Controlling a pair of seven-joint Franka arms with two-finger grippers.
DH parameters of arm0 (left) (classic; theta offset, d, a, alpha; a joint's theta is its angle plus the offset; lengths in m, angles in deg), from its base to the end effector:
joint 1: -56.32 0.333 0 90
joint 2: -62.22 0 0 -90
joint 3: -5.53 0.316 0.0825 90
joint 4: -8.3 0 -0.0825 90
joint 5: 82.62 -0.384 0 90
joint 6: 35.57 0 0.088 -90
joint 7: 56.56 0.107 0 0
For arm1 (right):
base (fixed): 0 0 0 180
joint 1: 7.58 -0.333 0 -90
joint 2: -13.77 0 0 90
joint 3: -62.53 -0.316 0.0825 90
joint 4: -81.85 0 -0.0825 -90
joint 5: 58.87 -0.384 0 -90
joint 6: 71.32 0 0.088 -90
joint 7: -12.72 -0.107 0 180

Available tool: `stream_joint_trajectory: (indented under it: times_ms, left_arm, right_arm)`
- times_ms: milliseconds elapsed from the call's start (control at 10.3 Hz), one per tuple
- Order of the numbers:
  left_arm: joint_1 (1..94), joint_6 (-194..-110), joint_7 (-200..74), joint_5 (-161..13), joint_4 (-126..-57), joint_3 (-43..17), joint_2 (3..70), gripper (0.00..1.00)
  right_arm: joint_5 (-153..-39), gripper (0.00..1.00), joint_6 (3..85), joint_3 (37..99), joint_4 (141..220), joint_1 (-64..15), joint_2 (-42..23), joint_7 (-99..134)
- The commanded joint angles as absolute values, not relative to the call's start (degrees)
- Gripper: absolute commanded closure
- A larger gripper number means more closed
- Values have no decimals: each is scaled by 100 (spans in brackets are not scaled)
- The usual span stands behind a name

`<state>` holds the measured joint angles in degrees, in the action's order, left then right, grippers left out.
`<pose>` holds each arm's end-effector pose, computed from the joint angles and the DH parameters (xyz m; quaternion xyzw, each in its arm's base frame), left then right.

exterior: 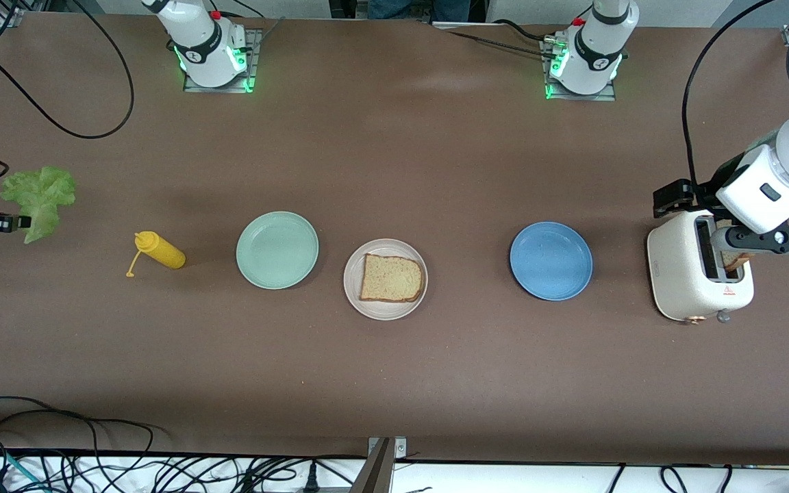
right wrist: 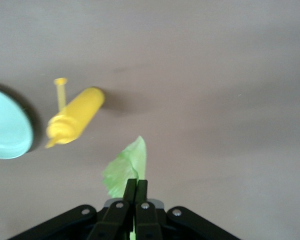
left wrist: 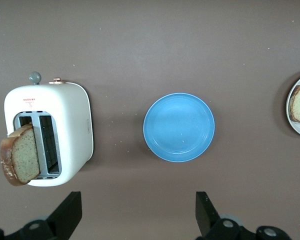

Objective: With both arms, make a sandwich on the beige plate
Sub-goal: 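Carry the lettuce with the right gripper onto the bread on the beige plate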

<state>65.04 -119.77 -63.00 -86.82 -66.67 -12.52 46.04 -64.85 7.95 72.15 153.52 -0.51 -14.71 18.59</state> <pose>0.6214 -0.0646 0.5783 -0.9983 0.0199 0.0544 0.0006 0.6411 -0.1549 0.4568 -0.9799 0.0896 0.1724 0.0458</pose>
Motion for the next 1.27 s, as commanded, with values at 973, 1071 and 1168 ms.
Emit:
stream_joint_trajectory:
  times_ms: [973,1071,1168]
  left_arm:
    - [6423,-11986,-6184,-8640,-6658,-1249,4614,0]
    - [6440,-11986,-6184,-8623,-6658,-1249,4614,0]
    - [6432,-11977,-6184,-8631,-6658,-1249,4614,0]
  right_arm:
    - [-9847,100,3280,6209,14961,-1531,-2147,-4852]
    - [-10059,100,3544,6209,14970,-1662,-2235,-5019]
    - [-10209,100,3825,6209,14970,-1785,-2358,-5186]
